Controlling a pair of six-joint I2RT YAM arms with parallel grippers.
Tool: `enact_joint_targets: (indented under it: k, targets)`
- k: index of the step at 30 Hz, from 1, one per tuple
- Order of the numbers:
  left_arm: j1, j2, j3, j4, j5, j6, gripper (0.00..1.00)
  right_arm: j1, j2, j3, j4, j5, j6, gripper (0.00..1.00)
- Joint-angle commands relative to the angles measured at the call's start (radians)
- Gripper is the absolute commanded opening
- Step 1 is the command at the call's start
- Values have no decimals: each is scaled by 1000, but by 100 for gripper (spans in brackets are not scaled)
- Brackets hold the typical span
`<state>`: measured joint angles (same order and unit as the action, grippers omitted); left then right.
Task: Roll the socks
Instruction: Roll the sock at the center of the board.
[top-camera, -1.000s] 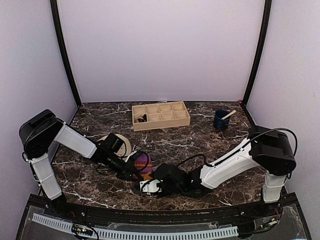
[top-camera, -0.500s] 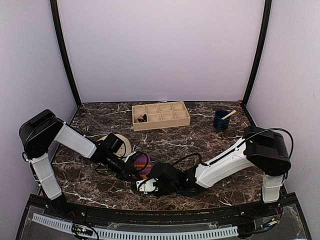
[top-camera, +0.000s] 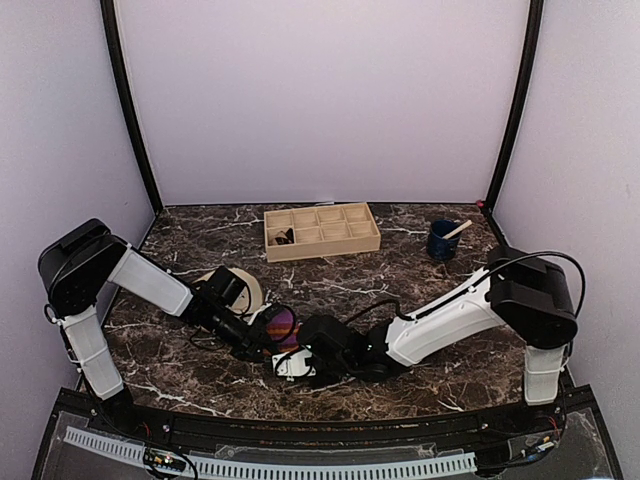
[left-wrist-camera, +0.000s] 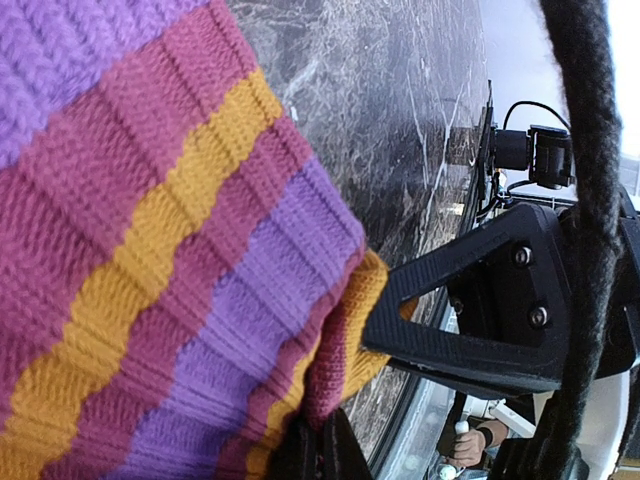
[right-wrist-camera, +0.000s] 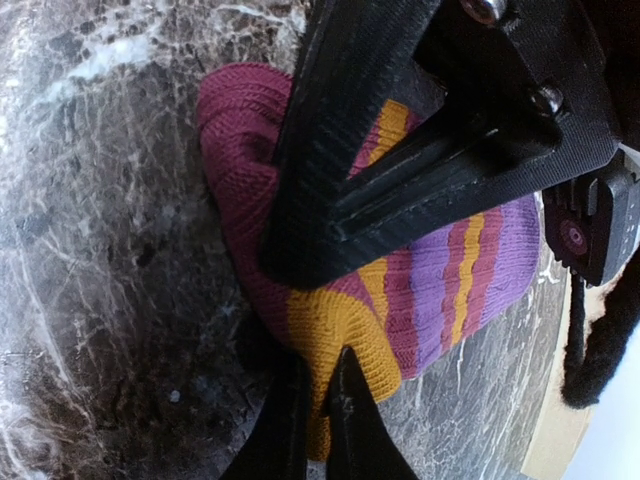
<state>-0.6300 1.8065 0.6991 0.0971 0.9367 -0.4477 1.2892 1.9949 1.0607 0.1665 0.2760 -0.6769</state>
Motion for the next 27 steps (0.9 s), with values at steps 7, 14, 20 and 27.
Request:
enact_joint_targets:
  k: [7, 14, 20, 27]
  targets:
    - [9, -53, -28, -67, -56, -6, 2, -56, 69, 52, -261, -114, 94, 0]
    - [35, -147, -36, -65, -144, -37, 24, -78, 63, 123, -370, -209, 188, 0]
    - [36, -257, -41, -65, -221, -62, 30, -88, 42, 147, -436, -284, 292, 0]
    - [36, -354, -96, -21, -268, -73, 32, -101, 3, 158, -517, -425, 436, 0]
